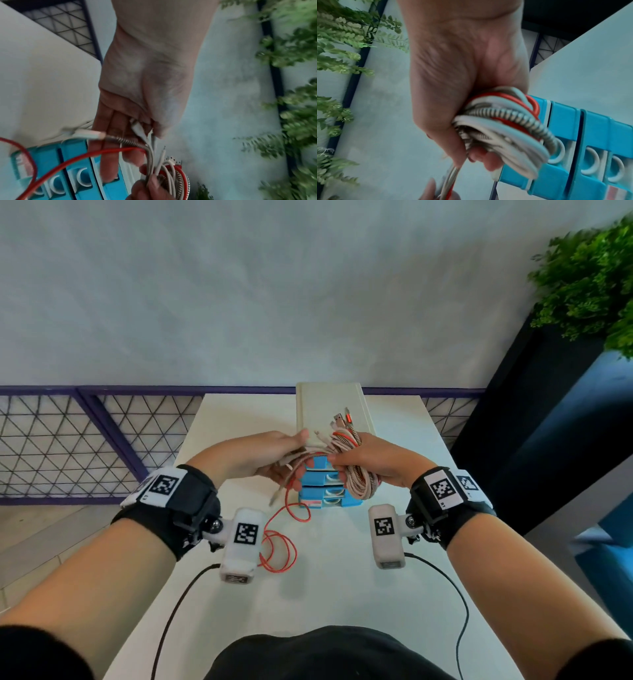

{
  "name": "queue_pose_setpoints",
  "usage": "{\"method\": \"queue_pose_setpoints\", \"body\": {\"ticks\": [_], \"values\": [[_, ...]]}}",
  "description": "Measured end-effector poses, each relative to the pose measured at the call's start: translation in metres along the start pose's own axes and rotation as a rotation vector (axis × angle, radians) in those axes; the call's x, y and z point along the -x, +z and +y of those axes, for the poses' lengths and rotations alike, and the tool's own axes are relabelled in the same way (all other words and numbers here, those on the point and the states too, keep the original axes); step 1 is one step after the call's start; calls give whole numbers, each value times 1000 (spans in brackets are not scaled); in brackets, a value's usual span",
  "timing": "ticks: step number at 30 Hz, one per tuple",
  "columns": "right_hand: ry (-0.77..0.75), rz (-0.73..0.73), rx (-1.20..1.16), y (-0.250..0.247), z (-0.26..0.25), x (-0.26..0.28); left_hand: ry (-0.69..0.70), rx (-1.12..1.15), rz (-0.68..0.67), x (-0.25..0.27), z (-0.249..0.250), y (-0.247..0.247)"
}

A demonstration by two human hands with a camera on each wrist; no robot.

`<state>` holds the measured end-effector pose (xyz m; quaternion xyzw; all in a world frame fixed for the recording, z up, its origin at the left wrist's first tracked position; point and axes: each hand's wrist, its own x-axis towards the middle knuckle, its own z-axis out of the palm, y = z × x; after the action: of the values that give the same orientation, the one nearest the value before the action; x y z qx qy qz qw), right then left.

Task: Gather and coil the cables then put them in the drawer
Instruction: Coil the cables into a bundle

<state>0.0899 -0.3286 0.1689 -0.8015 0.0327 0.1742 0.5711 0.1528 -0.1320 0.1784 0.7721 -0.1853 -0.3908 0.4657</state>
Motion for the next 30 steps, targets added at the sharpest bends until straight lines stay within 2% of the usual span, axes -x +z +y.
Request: {"method": "queue_pose_setpoints", "body": {"ticks": [3,5,7,9,11,13,15,18,22,25,27,30], "values": [[-2,77,-99,-1,4,-4,-3,211,15,3,-5,3],[-8,119,-201,4,6,-9,71,254,107,-2,-5,13],[-14,182,-262,11,5,-13,156,128,262,-8,-1,26],[-12,229,-363,17,4,-18,248,-144,431,-12,4,38],[18,206,-526,21,2,-20,331,-365,567,-13,6,49],[22,134,-683,26,-1,-20,372,-441,643,-16,4,59],[8,100,-747,28,-3,-19,389,-435,650,-20,2,63],[-3,114,-772,28,-1,-19,456,-345,537,-22,2,67],[22,128,-802,28,2,-22,424,-299,474,-16,14,70],[-7,157,-825,26,4,-23,391,-208,352,-9,19,64],[-27,171,-823,25,5,-24,365,-156,369,-8,18,58],[-55,210,-803,23,7,-26,245,150,448,-9,11,47]]}}
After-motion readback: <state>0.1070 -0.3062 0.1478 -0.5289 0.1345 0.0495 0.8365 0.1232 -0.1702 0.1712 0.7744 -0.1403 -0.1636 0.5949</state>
